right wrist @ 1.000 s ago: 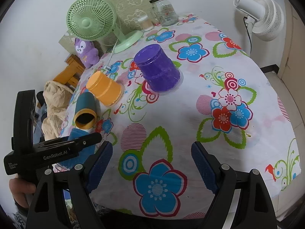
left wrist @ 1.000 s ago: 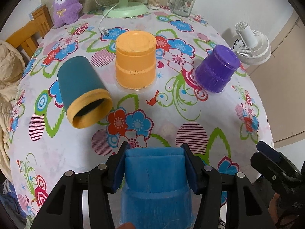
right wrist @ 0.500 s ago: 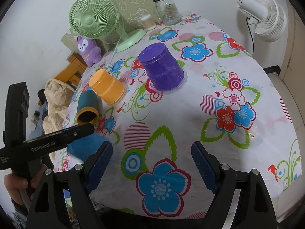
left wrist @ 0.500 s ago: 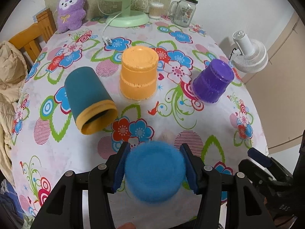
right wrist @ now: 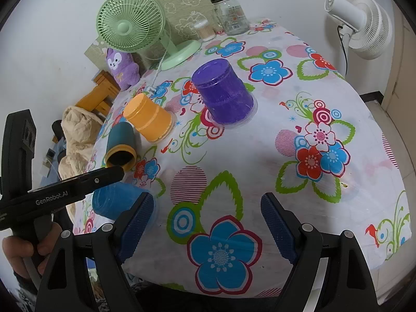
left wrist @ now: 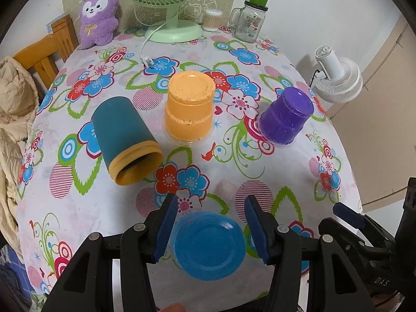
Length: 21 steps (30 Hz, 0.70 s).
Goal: Flip cup upside down
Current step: 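Turn the blue cup with the left gripper and lower it to the tablecloth, then open the left gripper to release the blue cup on the table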
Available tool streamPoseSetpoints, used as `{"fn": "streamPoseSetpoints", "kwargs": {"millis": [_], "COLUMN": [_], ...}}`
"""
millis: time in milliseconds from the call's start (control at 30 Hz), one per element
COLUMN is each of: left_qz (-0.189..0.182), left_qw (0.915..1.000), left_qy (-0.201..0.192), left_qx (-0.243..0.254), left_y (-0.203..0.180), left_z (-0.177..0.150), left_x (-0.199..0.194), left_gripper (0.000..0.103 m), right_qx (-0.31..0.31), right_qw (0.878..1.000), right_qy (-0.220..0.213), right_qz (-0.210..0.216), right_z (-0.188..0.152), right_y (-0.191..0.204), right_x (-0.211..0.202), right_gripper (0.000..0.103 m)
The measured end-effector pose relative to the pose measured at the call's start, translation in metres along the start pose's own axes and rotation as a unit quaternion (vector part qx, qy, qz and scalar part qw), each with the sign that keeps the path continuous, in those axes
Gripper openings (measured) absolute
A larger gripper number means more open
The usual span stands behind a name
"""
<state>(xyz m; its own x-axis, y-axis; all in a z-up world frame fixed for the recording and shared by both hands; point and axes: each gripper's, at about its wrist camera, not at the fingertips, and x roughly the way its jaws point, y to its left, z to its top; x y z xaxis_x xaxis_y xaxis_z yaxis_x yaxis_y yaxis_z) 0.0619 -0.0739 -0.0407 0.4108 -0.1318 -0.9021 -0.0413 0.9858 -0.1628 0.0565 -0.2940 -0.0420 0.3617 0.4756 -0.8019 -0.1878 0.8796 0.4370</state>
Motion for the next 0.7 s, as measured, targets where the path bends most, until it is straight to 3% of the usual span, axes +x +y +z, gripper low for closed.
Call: {"fn": "streamPoseSetpoints", "kwargs": {"millis": [133, 467, 700], "left_qz": [0.001, 0.001, 0.002], "left_qw": [1.0000, 0.9993, 0.9978], "left_qy": [-0.008, -0.036, -0.065], "left_qx": [0.001, -0.004, -0.011], "left_y": [0.000, 0.006, 0.014], "left_z": [-0.002, -0.006, -0.008], "left_x": [-0.006, -0.027, -0.044], "left_gripper": [0.057, 0.080, 0.088], "right_qx": [-0.002, -0.027, -0.060], "right_qw": [1.000, 1.000, 0.998], "right_qy": [-0.002, -0.008, -0.026], "right_qz": [0.000, -0.001, -0.007], "right_z": [0.001, 0.005, 0.012], "right_y": [0.001, 0.019, 0.041], "right_x": [-0.001, -0.007, -0.014], "right_gripper": [0.087, 0.086, 0.087]}}
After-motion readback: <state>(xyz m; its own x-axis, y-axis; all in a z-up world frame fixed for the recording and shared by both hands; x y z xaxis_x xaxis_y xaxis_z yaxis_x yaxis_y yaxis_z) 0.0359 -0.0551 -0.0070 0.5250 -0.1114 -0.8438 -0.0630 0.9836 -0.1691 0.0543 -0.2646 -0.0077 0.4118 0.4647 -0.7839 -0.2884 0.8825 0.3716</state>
